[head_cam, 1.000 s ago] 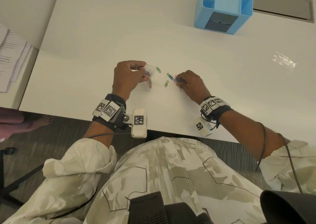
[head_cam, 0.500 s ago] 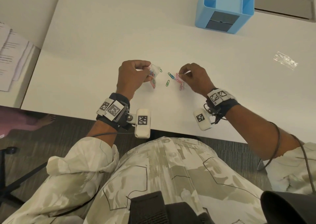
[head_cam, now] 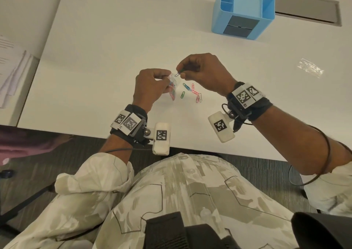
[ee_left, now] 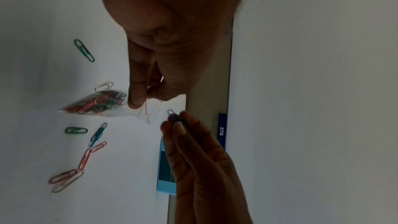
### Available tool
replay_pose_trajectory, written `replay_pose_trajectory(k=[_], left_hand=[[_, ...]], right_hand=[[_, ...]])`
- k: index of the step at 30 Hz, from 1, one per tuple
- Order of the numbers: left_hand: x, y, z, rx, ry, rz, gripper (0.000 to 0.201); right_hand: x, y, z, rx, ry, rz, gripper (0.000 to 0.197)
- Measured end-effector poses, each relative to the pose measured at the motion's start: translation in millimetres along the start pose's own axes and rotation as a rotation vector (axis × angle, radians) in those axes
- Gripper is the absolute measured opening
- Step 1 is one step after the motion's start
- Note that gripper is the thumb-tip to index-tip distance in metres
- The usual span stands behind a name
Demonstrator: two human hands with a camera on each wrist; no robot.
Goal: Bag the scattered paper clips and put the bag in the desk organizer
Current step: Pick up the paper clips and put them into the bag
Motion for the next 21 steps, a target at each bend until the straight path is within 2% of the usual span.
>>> replay_pose_trajectory(k=[3, 7, 9, 11, 14, 19, 21], left_hand=[[2, 0, 1, -0.007, 0.004, 0.006, 0.02], [2, 0, 0, -0.004, 0.006, 0.004, 0.019], [2, 0, 0, -0.009, -0.004, -0.001, 0.021], [3, 1, -1, -0.01, -0.008, -0.005, 0.021], [3, 0, -4, -0.006, 0.015, -0.004, 0.021], [1, -2, -10, -0.003, 0.007, -0.015, 0.022], [0, -3, -12, 0.0, 0.006, -0.027, 0.023]], right_hand=[[-6, -1, 4, -0.06, 0.058, -0.024, 0.031], [-7, -2, 7, -0.093, -0.017, -0.001, 0.044], [-5, -3, 5, -0.039, -0.036, -0.004, 0.04], [3, -4, -2, 0.047, -0.061, 0.01, 0.027], [29, -3, -9, 0.119, 0.067, 0.097, 0.018], [99, 18, 11, -0.039, 0.34, 0.351, 0.055], [112, 27, 22, -0.007, 0.373, 0.4, 0.06]])
Point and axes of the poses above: each hand's wrist, its own y-axis away from the middle knuckle, its own z-axis out of the palm, x = y × z, the point moved 3 cm from there along -y, towards the middle knuckle, and after that the axes turned 3 degrees about -z, right-handed, at the moved point
